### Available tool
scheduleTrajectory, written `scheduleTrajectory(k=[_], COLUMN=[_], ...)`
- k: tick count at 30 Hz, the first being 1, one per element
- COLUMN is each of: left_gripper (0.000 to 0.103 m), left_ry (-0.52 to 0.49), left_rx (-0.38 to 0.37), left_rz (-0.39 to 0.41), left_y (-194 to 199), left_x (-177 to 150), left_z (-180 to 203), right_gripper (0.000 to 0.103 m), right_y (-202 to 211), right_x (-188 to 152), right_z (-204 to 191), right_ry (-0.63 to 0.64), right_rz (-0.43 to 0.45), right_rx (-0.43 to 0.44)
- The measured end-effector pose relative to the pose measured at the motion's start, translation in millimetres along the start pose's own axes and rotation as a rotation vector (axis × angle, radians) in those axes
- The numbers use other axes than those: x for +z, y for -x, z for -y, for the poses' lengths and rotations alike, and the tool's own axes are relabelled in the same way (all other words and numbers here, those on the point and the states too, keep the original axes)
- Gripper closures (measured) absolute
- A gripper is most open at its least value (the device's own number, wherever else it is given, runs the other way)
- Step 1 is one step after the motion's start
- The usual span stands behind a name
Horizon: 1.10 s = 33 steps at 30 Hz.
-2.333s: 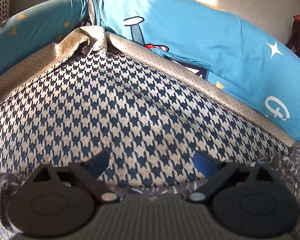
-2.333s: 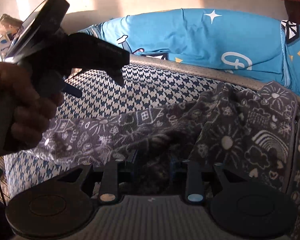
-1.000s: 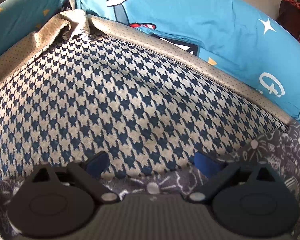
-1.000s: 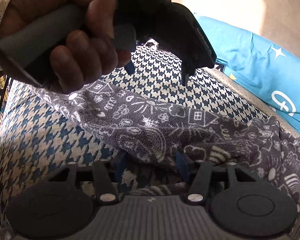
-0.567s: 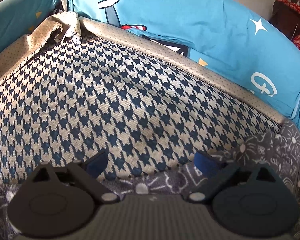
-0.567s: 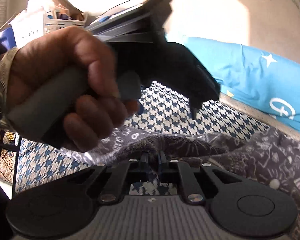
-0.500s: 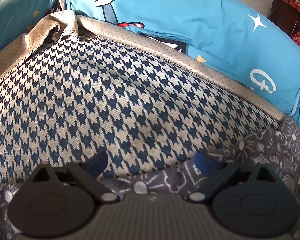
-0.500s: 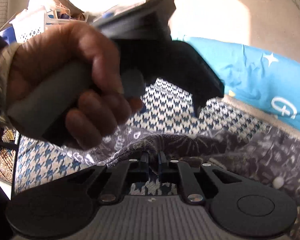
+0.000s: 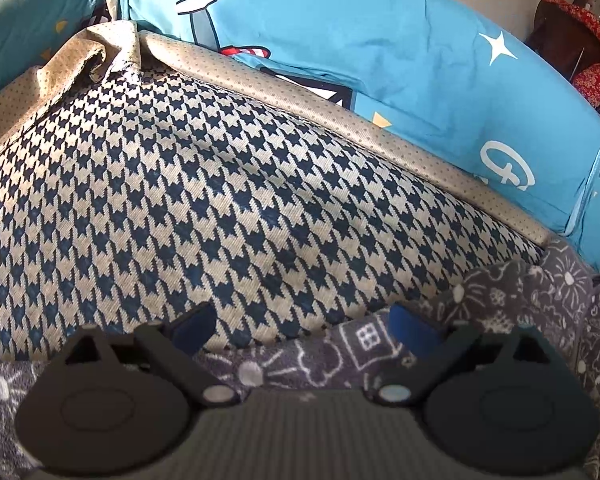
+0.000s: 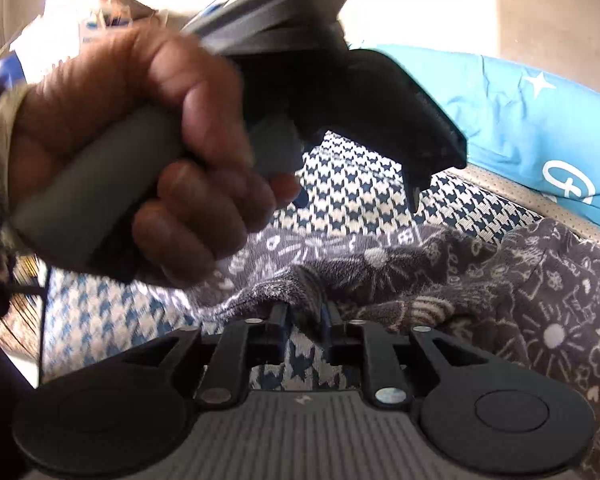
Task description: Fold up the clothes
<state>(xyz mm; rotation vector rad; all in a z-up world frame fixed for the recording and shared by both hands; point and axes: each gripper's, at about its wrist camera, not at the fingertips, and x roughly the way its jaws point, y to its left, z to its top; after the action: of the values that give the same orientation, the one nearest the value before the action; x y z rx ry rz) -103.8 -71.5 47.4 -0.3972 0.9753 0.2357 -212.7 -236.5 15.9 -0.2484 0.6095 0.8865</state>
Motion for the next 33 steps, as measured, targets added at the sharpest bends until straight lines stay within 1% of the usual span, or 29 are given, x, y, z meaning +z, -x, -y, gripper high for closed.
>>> scheduleTrajectory(k=[1,2,5,7,8,9,10,12,14,17,23,26,28,29,30,32,33], left_gripper=[0.006,0.006,0.006,0.006,0.006,0.006,0.006,0.006,0.006,0.006,0.006,0.006,0.006,0.006,0.006,0.006,0.006], left_ry=[0.004,0.008,0.019,0.024,0.026,0.028,0.027,0.024,0.022,0.018,0.037,0.041,0.041,0.040,0.038,0.034,0.033], left_rx=[0.001,0.003,0.007,0.010,0.012,0.014,0.020,0.026,0.027,0.032,0.039,0.044,0.046,0.047,0.051,0.057,0.058], left_rz=[0.004,0.007,0.018,0.019,0.015,0.011,0.013,0.014,0.011,0.012,0.007,0.008,0.009,0.010,0.011,0.013,0.014], left_y=[0.9,1.8,4.4,4.6,3.8,3.0,2.9,3.1,3.5,4.1,3.8,4.0,4.3,4.6,4.7,4.9,5.0], left_x=[1.1,2.2,5.5,6.6,6.5,6.5,6.5,5.7,4.4,4.2,4.4,3.9,3.2,3.1,3.0,2.5,2.1], left_z=[-1.9,-3.7,-9.3,-13.0,-14.9,-16.7,-17.5,-18.9,-19.5,-20.5,-24.6,-24.4,-23.8,-23.5,-23.2,-22.8,-22.6], right_gripper=[0.076,0.074,0.073,0.072,0.069,0.061,0.057,0.057,0.057,0.057,0.056,0.056,0.056,0.056,0.058,0.073,0.087], right_y=[1.0,2.1,3.2,4.3,6.4,7.6,8.8,4.4,-3.9,-13.8,-25.0,-30.6,-39.3,-41.8,-44.2,-46.4,-47.0], right_x=[2.4,4.8,11.4,15.0,15.4,14.6,13.7,12.4,11.0,8.7,14.0,14.0,12.3,10.5,8.7,6.4,5.9], right_z=[2.5,5.0,12.9,15.8,19.3,24.1,29.0,38.5,41.6,40.1,54.6,59.1,59.4,60.3,61.2,61.6,62.6], right_ry=[-0.021,-0.042,-0.095,-0.107,-0.123,-0.161,-0.201,-0.288,-0.325,-0.314,-0.379,-0.356,-0.339,-0.335,-0.331,-0.315,-0.311], right_rz=[0.005,0.011,0.011,0.016,0.028,0.037,0.045,0.051,0.042,0.035,0.037,0.032,0.003,-0.001,-0.004,-0.001,0.002], right_rx=[0.014,0.028,0.071,0.085,0.077,0.072,0.067,0.046,-0.006,-0.072,-0.141,-0.178,-0.225,-0.222,-0.217,-0.233,-0.224])
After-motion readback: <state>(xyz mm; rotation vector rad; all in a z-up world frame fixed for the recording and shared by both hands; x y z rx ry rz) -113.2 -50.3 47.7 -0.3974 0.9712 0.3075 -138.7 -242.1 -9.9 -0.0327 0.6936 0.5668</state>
